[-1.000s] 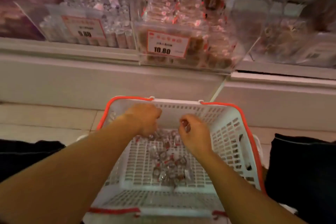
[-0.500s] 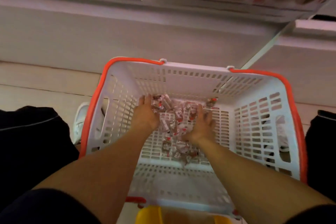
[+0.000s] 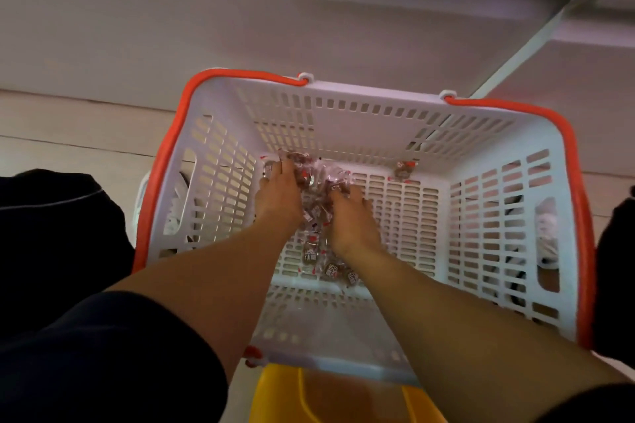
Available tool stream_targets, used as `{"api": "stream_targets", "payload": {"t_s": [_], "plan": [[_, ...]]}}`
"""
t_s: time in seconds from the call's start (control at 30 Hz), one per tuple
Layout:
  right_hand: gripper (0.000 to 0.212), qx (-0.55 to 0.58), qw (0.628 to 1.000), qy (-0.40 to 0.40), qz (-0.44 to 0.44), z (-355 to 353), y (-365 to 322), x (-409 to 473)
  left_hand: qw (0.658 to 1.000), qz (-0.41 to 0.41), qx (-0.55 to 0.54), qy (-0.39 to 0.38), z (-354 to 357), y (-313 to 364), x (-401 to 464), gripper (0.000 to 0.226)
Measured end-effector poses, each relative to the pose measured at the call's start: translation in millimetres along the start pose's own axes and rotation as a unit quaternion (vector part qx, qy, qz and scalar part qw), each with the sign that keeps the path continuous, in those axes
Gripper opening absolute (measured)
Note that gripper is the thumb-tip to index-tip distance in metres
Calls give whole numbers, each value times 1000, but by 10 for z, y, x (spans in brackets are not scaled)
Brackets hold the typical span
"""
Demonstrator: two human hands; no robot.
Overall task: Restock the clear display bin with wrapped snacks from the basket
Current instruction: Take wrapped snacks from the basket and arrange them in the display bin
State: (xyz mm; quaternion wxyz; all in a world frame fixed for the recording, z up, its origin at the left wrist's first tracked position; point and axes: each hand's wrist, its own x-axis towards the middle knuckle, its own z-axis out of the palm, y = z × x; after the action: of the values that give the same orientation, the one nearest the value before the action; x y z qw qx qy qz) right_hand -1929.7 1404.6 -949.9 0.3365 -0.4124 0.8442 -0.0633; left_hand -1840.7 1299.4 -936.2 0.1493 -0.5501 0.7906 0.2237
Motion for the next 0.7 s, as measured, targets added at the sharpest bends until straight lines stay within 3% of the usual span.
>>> {"api": "stream_targets", "payload": {"t_s": [0.07,0.2,0.3,0.43,0.7], "plan": [[52,14,1000,8,-9,-9,13,11,1000,-5,-1,1,-8,6,18,98],[30,117,993,8,31,-56,115,38,998,-16,40,-35,-7,1,58,54],[19,196,977,2,80,-56,212,39,997,-19,54,-55,85,2,36,58],[13,270,953,15,134,-61,283,43,997,-25,-15,-78,154,60,68,53],[19,356,924,6,141,-28,238,30,987,-61,-132,-74,145,124,98,38]]}}
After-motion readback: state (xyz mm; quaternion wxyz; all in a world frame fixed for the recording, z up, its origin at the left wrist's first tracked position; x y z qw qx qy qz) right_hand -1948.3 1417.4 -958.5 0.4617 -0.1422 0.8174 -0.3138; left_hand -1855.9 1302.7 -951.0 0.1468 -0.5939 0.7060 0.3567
